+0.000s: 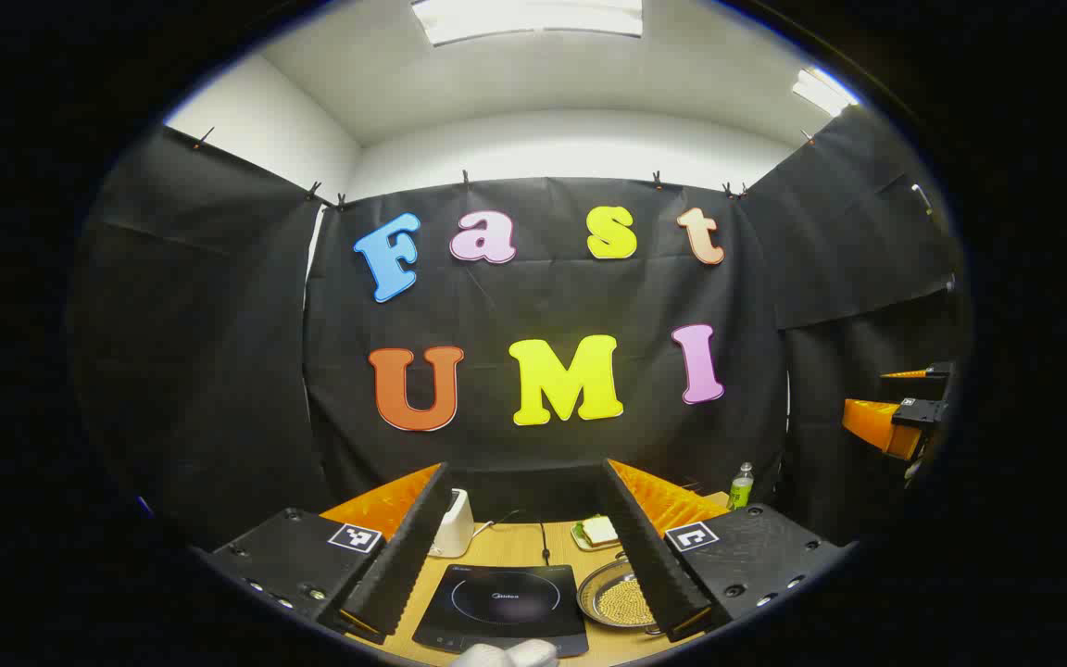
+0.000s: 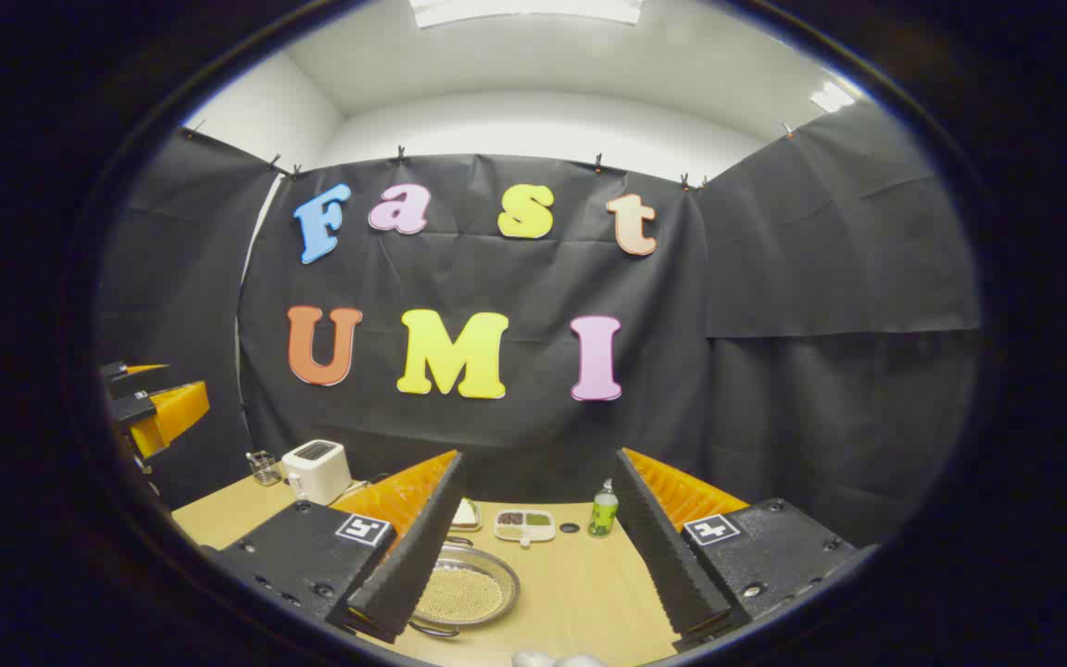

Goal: First push the handle of the pot to place it horizontally, then grasp the pot with both hands and set it on the induction cooktop.

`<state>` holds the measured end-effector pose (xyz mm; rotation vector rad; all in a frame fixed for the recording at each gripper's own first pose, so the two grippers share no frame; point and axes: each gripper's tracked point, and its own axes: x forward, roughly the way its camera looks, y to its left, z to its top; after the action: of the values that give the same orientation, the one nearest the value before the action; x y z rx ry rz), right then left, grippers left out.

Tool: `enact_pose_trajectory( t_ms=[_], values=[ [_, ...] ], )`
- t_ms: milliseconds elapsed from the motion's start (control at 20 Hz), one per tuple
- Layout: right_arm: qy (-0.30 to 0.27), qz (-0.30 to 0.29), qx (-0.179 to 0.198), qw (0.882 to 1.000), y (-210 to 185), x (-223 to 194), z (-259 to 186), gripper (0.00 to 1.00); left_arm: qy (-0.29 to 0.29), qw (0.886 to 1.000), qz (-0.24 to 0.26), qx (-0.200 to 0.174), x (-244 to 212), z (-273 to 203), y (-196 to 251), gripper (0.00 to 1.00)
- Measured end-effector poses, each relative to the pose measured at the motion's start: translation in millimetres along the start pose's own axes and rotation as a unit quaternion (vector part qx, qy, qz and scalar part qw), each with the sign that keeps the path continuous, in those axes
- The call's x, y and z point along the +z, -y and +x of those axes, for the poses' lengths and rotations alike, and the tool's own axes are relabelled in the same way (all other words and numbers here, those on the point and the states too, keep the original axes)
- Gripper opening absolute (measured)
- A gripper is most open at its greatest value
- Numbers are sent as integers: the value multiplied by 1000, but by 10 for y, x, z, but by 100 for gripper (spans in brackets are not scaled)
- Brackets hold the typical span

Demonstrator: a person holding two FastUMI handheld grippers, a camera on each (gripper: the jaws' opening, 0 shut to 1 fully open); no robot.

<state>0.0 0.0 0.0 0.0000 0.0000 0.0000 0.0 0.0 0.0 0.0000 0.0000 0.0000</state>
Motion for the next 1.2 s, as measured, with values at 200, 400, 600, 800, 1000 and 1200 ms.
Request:
enact_pose_trajectory(
  t_ms=[200, 400, 600, 800, 1000, 1200],
  values=[
    [-1, 5, 4, 1000, -12, 3, 12, 98, 1, 1000, -1, 2, 3, -13, -20, 95],
    [-5, 2, 2, 1000, -5, -11, 13, 98, 4, 1000, -1, 7, 14, 14, -60, 95],
    [-9, -1, 4, 1000, -17, -25, 19, 98, 1, 1000, -3, 12, -12, 25, -103, 95],
    [-20, 7, 10, 1000, -47, -71, 34, 96, 1, 1000, -2, 12, -20, 38, -127, 95],
    [-38, 12, 42, 998, -174, -136, 61, 45, 2, 1000, -1, 10, -25, 26, -138, 95],
    [-78, 15, 94, 992, -364, -339, 106, 4, 2, 1000, -2, 12, -35, 44, -155, 95]
  ],
)
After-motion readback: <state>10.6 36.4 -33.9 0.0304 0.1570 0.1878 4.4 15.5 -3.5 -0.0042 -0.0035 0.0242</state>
